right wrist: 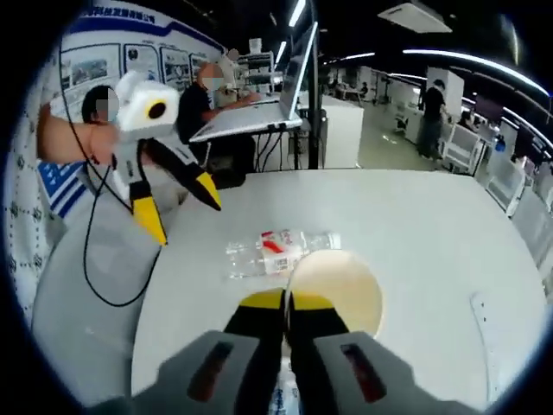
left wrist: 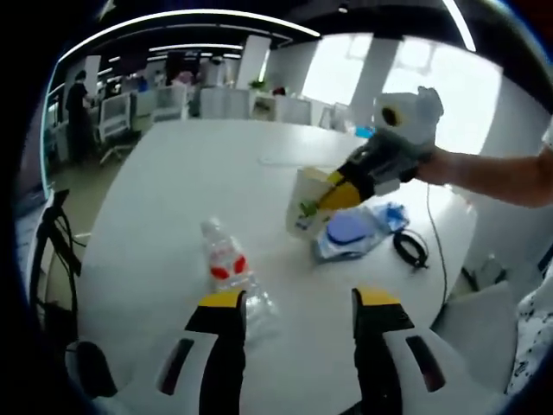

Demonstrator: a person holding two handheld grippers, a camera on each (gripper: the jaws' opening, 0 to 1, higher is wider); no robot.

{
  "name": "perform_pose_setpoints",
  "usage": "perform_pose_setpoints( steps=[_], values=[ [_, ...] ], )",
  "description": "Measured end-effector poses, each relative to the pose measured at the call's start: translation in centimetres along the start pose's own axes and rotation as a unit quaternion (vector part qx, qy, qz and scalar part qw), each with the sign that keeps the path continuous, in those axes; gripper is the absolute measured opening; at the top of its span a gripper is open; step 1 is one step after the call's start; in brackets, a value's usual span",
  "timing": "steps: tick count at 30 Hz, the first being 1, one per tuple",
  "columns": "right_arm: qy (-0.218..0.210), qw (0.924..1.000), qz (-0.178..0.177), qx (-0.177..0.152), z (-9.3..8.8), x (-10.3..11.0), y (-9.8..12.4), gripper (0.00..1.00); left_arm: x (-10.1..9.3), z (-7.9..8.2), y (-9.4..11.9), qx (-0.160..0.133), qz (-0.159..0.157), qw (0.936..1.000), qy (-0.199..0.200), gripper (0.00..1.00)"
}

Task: Arrange the tabletop items into an orderly group along one side of the table until the central work area is clear of visible clutter.

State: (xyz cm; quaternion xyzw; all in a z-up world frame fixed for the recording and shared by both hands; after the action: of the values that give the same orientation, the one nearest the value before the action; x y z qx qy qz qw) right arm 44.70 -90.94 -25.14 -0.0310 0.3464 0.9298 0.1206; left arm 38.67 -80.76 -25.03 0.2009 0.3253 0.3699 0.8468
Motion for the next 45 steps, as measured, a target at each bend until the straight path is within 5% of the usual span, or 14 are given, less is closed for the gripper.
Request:
perform_pose_setpoints(
  steps=[9,45],
  values=[
    [0.060,0.9975,-0.004,0.038,-1.2,0.7,-1.3,0.00,0.2,-0.6,0.2,0.003,0.003,1.0000,0.005,0.45],
    [0.086,0.9922,0.037,0.082,-3.8,1.0,-4.1,0.00,0.6,-1.2,-0.2,0.008,0.001,0.9999,0.014,0.45]
  ],
)
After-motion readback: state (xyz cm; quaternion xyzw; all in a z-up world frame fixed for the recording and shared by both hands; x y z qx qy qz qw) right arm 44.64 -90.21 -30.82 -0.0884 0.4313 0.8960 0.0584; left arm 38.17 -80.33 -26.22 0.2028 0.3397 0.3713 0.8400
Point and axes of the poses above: the point that each gripper's makers call its tool centre point, and the gripper's own axes: y roughly backward along the fingers, x roughly to its left, z roughly out of its top, the point moved 1 cm from there along y, roughly backward along the fingers, and after that the axes turned 10 degrees about y, right-handed, at the moved point
